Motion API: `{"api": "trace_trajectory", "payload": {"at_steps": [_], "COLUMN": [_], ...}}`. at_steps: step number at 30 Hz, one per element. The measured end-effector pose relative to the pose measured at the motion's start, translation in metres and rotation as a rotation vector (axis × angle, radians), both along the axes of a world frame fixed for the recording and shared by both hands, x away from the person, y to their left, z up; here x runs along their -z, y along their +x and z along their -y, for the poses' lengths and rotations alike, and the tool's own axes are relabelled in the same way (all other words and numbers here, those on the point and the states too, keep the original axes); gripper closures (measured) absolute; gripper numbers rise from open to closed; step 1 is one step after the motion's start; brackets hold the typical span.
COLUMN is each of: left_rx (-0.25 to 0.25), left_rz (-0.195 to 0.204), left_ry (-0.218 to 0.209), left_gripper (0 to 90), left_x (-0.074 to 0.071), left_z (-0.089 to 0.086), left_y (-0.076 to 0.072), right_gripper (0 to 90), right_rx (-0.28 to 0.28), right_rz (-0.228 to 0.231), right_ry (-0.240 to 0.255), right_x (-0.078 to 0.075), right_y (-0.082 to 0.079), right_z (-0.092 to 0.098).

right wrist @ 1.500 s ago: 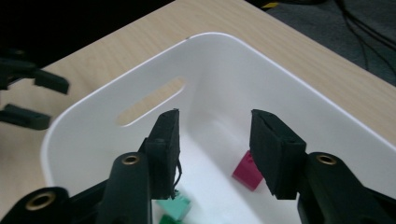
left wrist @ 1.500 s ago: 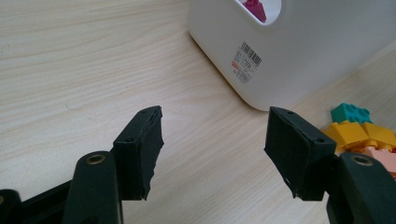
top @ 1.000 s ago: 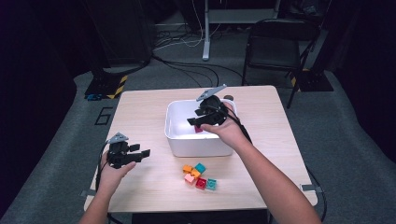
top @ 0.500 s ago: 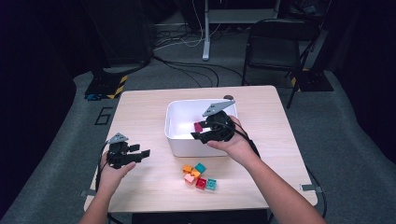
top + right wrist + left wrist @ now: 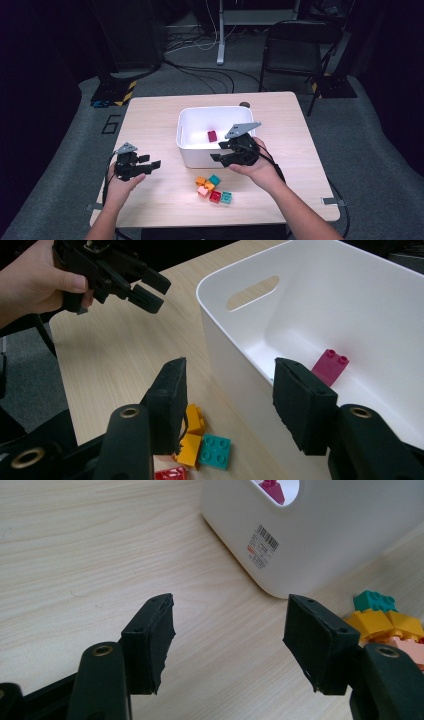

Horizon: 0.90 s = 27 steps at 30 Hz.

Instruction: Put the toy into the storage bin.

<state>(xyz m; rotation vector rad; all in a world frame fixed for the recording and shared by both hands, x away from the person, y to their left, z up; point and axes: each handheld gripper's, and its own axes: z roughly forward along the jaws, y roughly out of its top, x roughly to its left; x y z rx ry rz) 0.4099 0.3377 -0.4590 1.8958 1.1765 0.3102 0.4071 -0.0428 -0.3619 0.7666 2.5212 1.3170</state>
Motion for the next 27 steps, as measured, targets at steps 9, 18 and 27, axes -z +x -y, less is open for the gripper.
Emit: {"api": "trace_trajectory", "payload": {"at_steps": [9, 18, 27], "left_rx": [-0.003, 0.004, -0.006], "left_rz": [0.002, -0.001, 0.009], "left_ry": [-0.001, -0.002, -0.001], "left_gripper": [36.0, 36.0, 35.8], "left_x": [0.0, 0.0, 0.0], "left_z": [-0.001, 0.0, -0.001], "left_y": [0.0, 0.001, 0.001], "right_gripper": [47.3, 46.7, 46.9], "right_rx": [0.021, 0.049, 0.043], "right_rz": [-0.004, -0.012, -0.015], "right_ry": [0.023, 0.022, 0.014], "right_x": [0.025, 0.05, 0.066], "right_y": [-0.013, -0.022, -0.031], "right_z": [0.01, 0.02, 0.031]}}
